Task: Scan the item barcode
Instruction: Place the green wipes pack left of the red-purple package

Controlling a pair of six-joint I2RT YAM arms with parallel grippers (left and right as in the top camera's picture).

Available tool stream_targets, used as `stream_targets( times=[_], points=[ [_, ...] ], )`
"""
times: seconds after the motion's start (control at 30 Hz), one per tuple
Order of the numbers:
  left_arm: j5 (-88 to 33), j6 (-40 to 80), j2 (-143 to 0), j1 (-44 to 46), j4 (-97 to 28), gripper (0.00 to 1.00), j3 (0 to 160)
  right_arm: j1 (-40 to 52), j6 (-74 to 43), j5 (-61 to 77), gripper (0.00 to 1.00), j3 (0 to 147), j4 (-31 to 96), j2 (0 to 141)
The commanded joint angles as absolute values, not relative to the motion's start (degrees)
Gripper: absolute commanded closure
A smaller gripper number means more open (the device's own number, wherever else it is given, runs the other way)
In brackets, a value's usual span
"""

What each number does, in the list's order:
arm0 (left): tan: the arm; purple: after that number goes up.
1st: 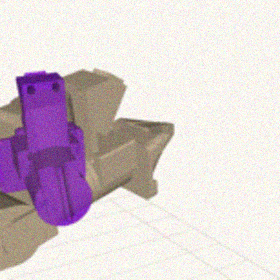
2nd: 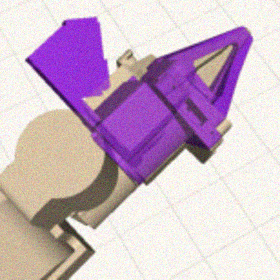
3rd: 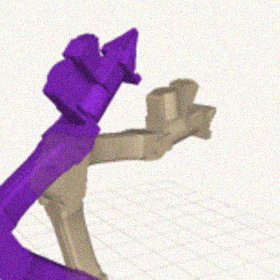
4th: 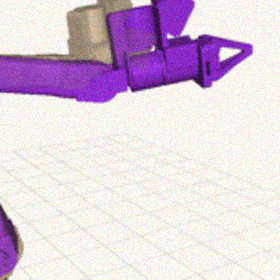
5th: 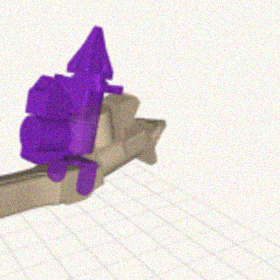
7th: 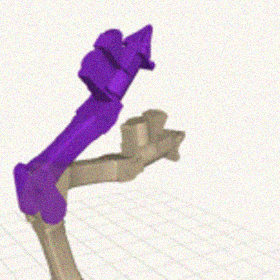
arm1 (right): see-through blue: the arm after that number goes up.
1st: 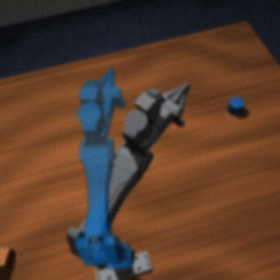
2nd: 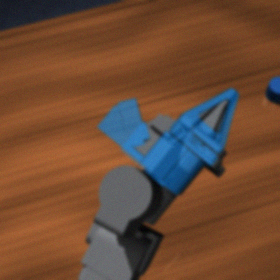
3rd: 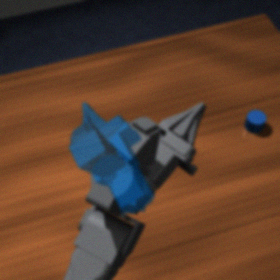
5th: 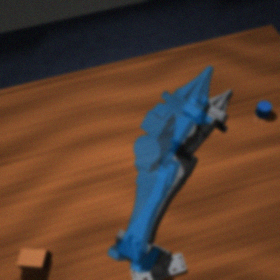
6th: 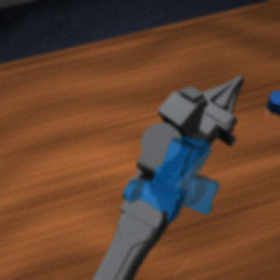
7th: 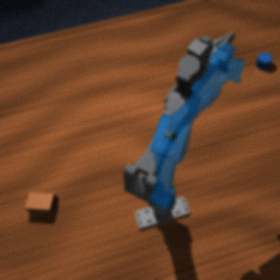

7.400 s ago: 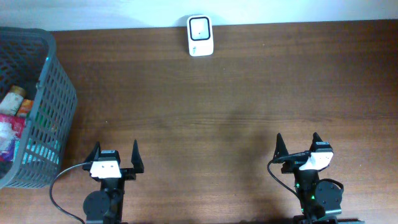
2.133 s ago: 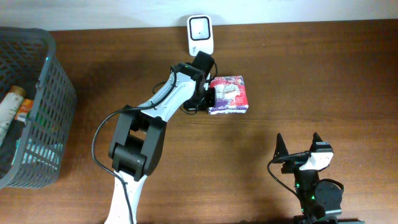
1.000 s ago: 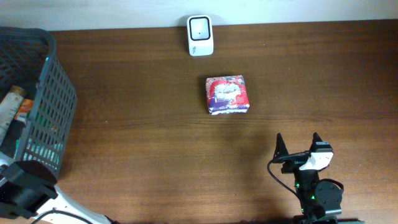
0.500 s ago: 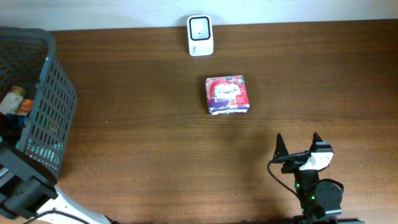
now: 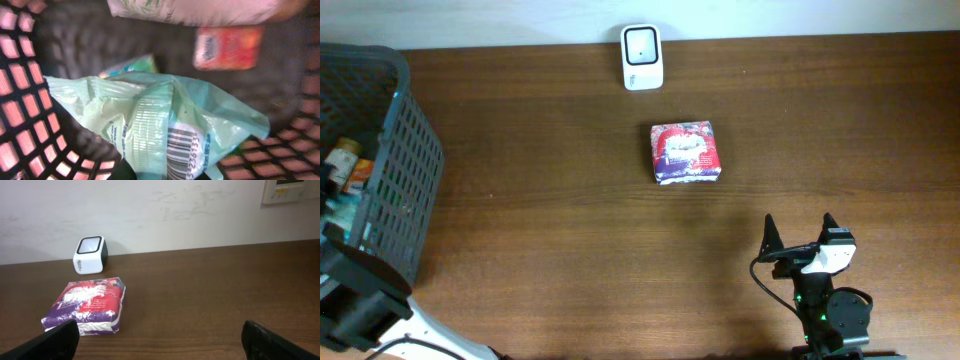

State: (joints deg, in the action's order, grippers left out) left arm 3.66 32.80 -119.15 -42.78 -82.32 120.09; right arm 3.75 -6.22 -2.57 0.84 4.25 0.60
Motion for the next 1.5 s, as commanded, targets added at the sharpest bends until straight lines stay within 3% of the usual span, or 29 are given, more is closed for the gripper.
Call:
stream_targets(
  times=[0.0, 0.17, 0.4, 0.57, 0.8, 0.97, 1.13, 1.23, 1.27, 1.33, 1.37, 1.4, 1.43, 1.47],
  points=[
    [3.86, 32.75, -117.27, -42.83, -87.53, 1.00, 135.50, 4.01, -6.42, -3.27, 0.02, 0.32, 4.43, 0.21],
    [3.88, 32.73, -116.53, -42.81, -92.79, 1.00, 154.32, 4.01, -6.39, -3.27, 0.01, 0.32, 4.43, 0.21],
    [-2.79, 32.73, -108.97, -41.39, -92.01, 1.00, 155.92, 4.01, -6.39, -3.27, 0.01, 0.32, 4.43, 0.21],
    [-7.92, 14.92, -108.92, -26.57, -86.08, 1.00, 155.89, 4.01, -6.42, -3.27, 0.01, 0.32, 4.43, 0.21],
    [-10.28, 5.69, -109.06, -0.12, -88.36, 1.00, 154.74, 4.01, -6.42, -3.27, 0.01, 0.32, 4.43, 0.21],
    [-9.65, 5.74, -109.16, 13.45, -85.73, 1.00, 135.35, 4.01, -6.42, -3.27, 0.01, 0.32, 4.43, 0.21],
    [-9.67, 8.99, -109.16, 18.33, -62.37, 0.97, 105.38, 4.01, -6.39, -3.27, 0.01, 0.32, 4.43, 0.21],
    [-9.61, 10.66, -109.16, 19.51, -53.06, 0.93, 95.70, 4.01, -6.39, -3.27, 0.01, 0.32, 4.43, 0.21],
    [-9.58, 12.36, -109.16, 19.49, -50.06, 0.89, 92.99, 4.01, -6.42, -3.27, 0.01, 0.32, 4.43, 0.21],
    [-8.56, 12.38, -109.21, 19.49, -46.26, 0.69, 89.93, 4.01, -6.39, -3.27, 0.01, 0.32, 4.43, 0.21],
    [-8.82, 12.38, -109.27, 19.51, -44.97, 0.41, 88.82, 4.01, -6.42, -3.27, 0.01, 0.32, 4.43, 0.21],
    [-9.76, 12.38, -109.27, 19.51, -44.53, 0.36, 88.38, 4.01, -6.42, -3.27, 0.01, 0.32, 4.43, 0.21],
    [-10.48, 12.38, -109.27, 19.51, -44.51, 0.25, 88.31, 4.01, -6.42, -3.27, 0.01, 0.32, 4.43, 0.21],
    [-10.76, 12.38, -109.27, 19.51, -44.16, 0.23, 88.31, 4.01, -6.42, -3.27, 0.01, 0.32, 4.43, 0.21]
  ],
)
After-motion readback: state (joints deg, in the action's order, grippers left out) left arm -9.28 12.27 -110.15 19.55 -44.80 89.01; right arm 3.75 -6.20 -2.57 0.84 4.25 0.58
